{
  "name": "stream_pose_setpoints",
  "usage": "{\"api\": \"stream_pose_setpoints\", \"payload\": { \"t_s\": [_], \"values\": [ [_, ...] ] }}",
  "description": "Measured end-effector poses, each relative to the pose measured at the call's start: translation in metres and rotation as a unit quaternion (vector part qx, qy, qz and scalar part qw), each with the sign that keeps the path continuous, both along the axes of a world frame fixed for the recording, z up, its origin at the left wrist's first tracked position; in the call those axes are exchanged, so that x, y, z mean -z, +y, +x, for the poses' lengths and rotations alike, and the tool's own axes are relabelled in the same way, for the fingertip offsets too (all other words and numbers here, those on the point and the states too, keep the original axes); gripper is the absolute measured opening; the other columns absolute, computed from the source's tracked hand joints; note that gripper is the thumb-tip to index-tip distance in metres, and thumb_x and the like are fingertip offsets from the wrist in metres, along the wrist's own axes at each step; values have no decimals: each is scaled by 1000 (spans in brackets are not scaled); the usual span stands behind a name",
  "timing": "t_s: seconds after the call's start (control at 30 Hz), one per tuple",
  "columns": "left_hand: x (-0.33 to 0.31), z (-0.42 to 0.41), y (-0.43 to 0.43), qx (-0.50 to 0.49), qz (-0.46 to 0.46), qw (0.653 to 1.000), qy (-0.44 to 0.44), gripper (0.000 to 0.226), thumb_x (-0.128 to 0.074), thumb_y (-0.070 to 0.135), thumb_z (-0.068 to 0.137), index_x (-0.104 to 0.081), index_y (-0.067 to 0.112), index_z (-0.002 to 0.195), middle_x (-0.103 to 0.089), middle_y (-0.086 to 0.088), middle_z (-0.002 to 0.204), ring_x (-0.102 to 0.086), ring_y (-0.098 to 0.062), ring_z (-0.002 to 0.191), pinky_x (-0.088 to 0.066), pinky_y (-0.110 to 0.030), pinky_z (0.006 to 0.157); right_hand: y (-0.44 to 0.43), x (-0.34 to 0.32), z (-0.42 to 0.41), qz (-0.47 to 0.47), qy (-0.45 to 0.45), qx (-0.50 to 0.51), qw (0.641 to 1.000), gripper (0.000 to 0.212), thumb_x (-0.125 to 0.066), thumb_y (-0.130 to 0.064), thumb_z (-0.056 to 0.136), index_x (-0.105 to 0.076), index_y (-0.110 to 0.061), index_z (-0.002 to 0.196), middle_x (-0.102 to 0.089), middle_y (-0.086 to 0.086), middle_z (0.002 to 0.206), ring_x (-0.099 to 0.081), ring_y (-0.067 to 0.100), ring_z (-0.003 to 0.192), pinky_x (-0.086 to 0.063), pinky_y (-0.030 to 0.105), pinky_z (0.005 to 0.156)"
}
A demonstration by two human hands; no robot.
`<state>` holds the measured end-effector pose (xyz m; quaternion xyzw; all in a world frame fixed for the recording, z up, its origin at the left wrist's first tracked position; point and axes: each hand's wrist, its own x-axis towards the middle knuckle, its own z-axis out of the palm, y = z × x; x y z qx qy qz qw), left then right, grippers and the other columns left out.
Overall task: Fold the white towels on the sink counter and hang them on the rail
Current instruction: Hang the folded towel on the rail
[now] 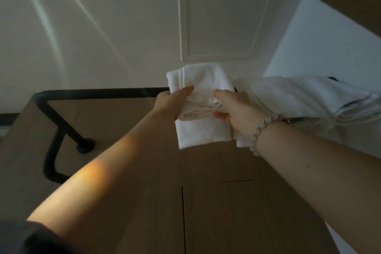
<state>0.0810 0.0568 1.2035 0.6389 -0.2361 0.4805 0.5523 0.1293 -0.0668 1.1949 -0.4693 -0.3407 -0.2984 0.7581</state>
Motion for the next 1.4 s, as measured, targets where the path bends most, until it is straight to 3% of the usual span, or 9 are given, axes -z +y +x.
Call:
{"api": "stream_pose_setpoints", "payload": {
  "t_s": [0.23,0.33,0.47,0.57,0.7,0.87,0.97,1.27,1.4],
  "values": [
    [15,3,20,-74,41,996,30,31,-68,34,83,-64,5,96,-59,0,70,-56,-9,53,-40,-12,37,12,2,13,-33,30,-2,999,35,-60,-24,88,-56,-3,116,-58,5,86,-58,11,61,-46,20,45],
    [25,10,29,-27,74,995,57,27,-66,36,83,-67,11,94,-69,2,71,-65,-6,56,-46,-14,44,12,13,19,-33,53,-26,998,33,-63,-24,87,-56,-3,111,-57,5,87,-58,11,63,-47,21,49],
    [32,17,37,41,142,984,96,53,-58,47,75,-64,11,114,-71,-5,107,-69,-14,94,-51,-15,61,7,23,23,-53,50,-18,997,39,-64,-29,86,-56,-3,114,-59,7,98,-58,14,74,-49,23,53],
    [37,21,38,95,135,982,96,39,-53,42,83,-66,14,106,-73,-4,99,-70,-14,88,-53,-17,60,5,25,24,-78,33,18,996,50,-62,-41,82,-54,-9,121,-57,3,103,-56,17,90,-47,28,66],
    [38,30,39,108,111,986,68,47,-59,47,70,-69,15,103,-72,-9,103,-68,-22,96,-50,-34,86,-1,28,23,-79,6,-18,997,59,-55,-46,86,-46,-15,135,-49,0,126,-45,21,120,-32,29,84],
    [39,32,41,108,129,983,76,29,-51,40,86,-65,19,100,-71,-4,98,-70,-13,83,-51,-25,72,-8,41,21,-86,-18,-89,992,35,-45,-41,94,-62,-17,112,-62,-6,83,-56,6,72,-40,18,56],
    [38,26,41,101,107,985,94,22,-49,31,91,-63,14,96,-66,-7,89,-65,-10,56,-47,-18,51,-4,42,23,-70,-29,-97,992,40,-46,-41,93,-62,-13,116,-65,-4,87,-58,8,78,-37,22,62],
    [12,13,24,40,97,987,119,55,-66,50,77,-61,10,116,-70,-8,109,-67,-22,100,-49,-38,96,-6,35,34,-82,-16,-70,994,52,-50,-56,84,-61,-16,117,-65,4,106,-59,21,98,-44,33,78],
    [12,22,6,45,89,990,101,56,-64,51,81,-59,7,115,-69,-5,104,-67,-16,92,-52,-26,79,-14,37,40,-60,5,-60,996,42,-50,-54,83,-65,-17,99,-66,3,93,-58,18,84,-40,30,67]
  ]
}}
